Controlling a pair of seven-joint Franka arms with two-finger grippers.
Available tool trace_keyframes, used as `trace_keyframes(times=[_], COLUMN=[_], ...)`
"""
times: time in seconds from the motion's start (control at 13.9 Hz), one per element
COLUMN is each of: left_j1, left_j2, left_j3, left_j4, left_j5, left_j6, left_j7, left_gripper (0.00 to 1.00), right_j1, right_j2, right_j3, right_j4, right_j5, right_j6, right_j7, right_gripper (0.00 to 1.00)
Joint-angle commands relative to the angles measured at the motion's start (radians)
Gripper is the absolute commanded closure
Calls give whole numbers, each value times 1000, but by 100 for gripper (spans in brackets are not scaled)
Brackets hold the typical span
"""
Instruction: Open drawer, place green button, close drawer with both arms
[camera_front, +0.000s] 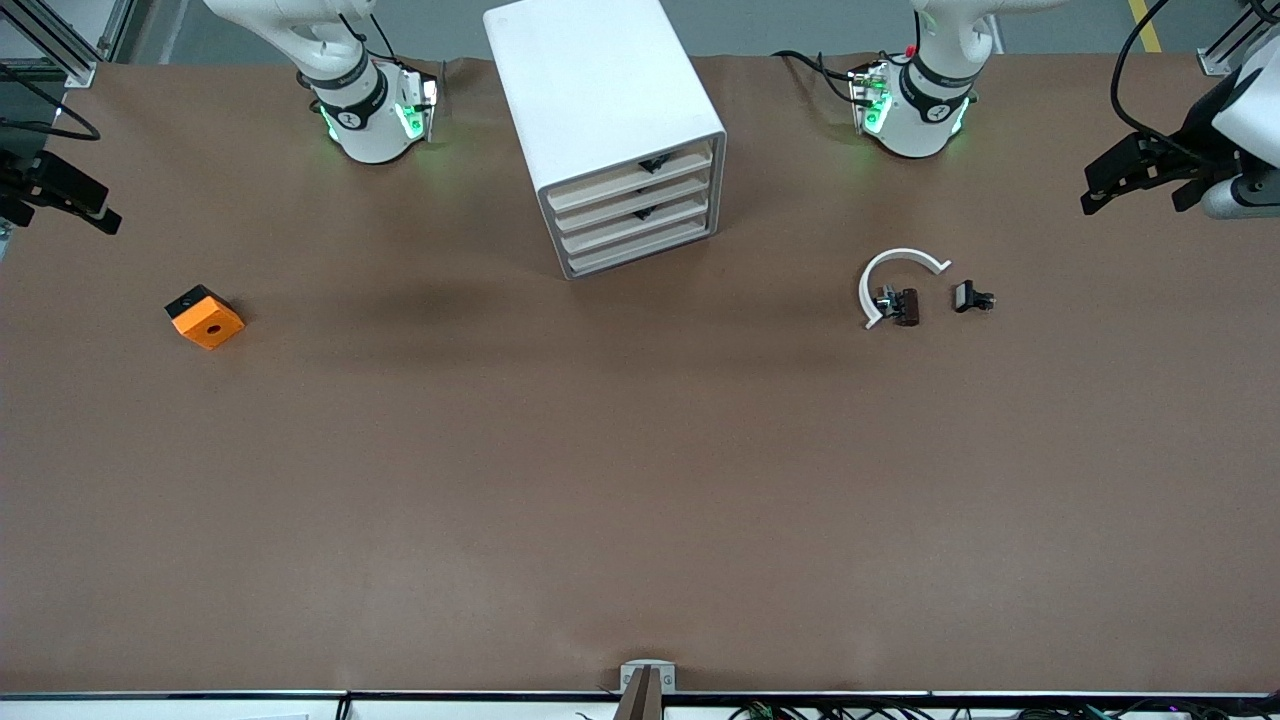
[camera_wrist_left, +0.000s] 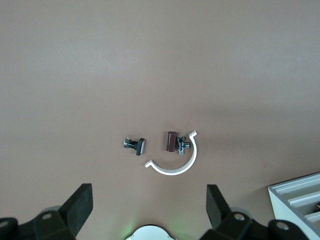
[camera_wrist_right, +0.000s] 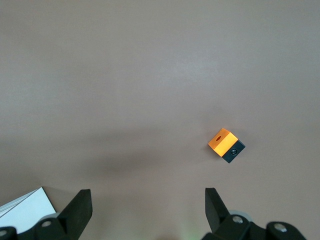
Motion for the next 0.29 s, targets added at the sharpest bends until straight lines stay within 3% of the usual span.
trace_keyframes(times=[0.0,0.22], left_j1=[6,6], left_j2=[15,15], left_j3=[7,9], left_j4=[40,46], left_j5=[-6,-3], left_j6=[-3,-3], left_j7=[18,15], left_gripper=[0,0], right_j1=[3,2], right_j2=[-25,-23], right_j3=[0,-1], right_j4=[-19,-19], right_j5=[10,9], right_j6=[-1,-1], right_j7=[11,0], right_gripper=[0,0])
